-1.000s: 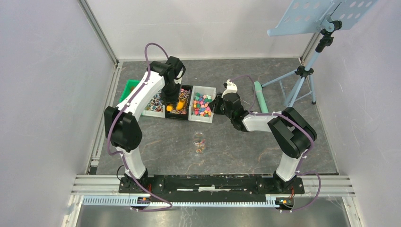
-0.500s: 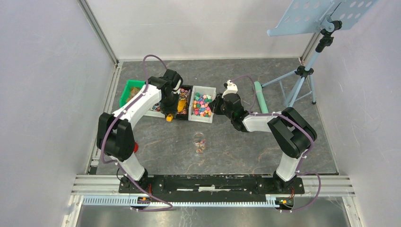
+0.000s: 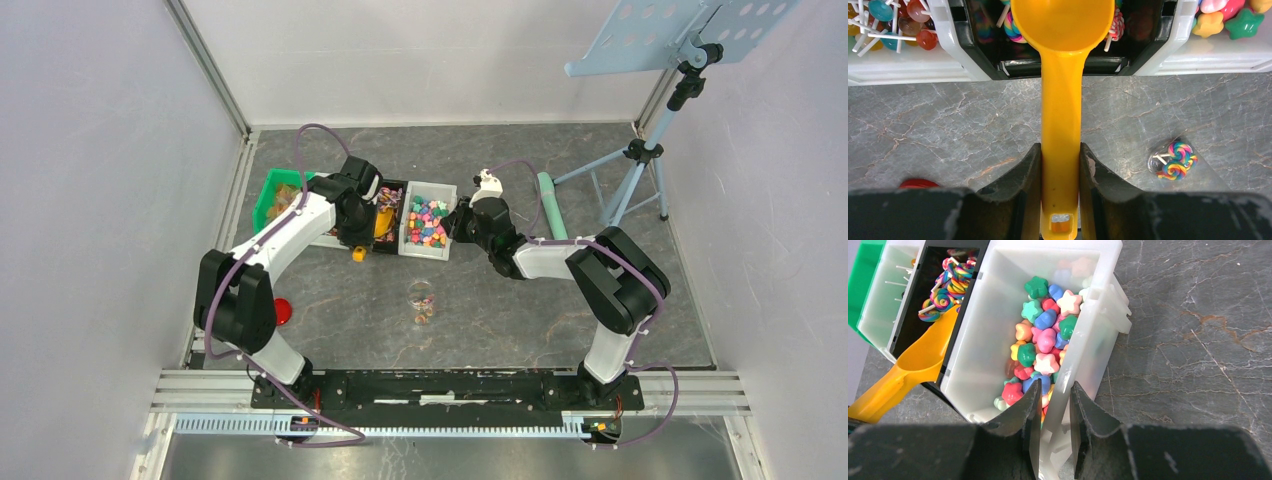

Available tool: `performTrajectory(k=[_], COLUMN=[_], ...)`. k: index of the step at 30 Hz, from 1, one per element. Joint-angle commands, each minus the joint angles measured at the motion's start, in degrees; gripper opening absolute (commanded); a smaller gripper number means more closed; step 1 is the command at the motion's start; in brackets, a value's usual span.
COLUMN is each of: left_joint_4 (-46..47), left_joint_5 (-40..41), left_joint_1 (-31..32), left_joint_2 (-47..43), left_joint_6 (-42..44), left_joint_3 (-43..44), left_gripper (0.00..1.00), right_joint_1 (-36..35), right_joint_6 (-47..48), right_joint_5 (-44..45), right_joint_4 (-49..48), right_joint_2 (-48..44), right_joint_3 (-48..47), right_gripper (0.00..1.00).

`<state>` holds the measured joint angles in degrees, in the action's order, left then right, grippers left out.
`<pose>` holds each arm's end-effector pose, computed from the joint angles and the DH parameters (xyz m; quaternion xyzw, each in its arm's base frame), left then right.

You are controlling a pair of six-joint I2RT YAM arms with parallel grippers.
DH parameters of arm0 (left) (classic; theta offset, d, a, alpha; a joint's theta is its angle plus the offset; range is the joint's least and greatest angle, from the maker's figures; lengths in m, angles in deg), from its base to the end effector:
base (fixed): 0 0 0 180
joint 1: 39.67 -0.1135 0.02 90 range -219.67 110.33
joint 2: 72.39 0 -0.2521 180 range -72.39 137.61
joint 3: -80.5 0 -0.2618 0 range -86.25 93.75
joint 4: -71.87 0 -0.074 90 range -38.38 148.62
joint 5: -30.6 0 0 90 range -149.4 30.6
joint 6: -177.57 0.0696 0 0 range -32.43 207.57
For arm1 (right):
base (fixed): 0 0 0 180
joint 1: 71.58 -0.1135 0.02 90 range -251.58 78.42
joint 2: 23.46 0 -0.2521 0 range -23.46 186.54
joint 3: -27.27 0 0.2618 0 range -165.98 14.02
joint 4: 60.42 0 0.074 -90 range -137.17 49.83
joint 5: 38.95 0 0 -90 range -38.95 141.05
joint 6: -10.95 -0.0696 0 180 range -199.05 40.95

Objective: Pack the candies
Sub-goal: Scoop the fake candies from the storage box.

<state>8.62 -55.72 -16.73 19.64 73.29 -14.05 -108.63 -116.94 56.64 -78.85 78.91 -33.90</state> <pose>0.3134 -0.1278 0.2008 0.0687 0.9817 -0.0259 0.1760 0.3258 0.2375 0.1319 0.0331 0.8316 0.3042 0.4636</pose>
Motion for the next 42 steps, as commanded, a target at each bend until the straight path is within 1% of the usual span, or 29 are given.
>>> performTrajectory(k=[1,5,12,22,27,36,42], left_joint_4=[7.4,5.5,6.7,11.3,12.7,14.0,13.3], left_joint_5=[7.0,6.5,4.9,6.3,5.8,5.8,4.8], left_joint_1=[-1.9,-1.8,-1.8,-1.8,-1.8,-1.8,-1.8], left_joint_2=[2.4,2.7,2.9,2.4,1.6,-2.4,-3.0], left_joint_6=[-1.3,-0.5,0.4,0.7,0.1,1.2,2.4], left_joint_3=[-0.6,2.3,4.1,-2.0,-4.6,-7.0,-7.1], left_gripper=[0.02,0.02,0.02,0.02,0.02,0.02,0.02], right_joint_1=[-1.3,-1.3,-1.3,-1.4,-1.3,-1.3,-1.3], right_joint_6=[2.4,2.4,2.5,2.3,2.3,2.4,2.4], right_joint_5=[-7.3,-7.3,-7.8,-8.2,-8.0,-7.7,-6.0], right_joint_4=[-1.3,-1.3,-1.5,-1.2,-1.0,-0.6,0.0], right_joint_2=[-0.8,-0.7,-0.2,0.6,0.7,0.6,-0.3], right_joint_3=[0.9,0.7,0.5,-0.1,-0.6,-1.2,-0.9], right_gripper=[0.0,0.0,0.0,0.0,0.0,0.0,0.0])
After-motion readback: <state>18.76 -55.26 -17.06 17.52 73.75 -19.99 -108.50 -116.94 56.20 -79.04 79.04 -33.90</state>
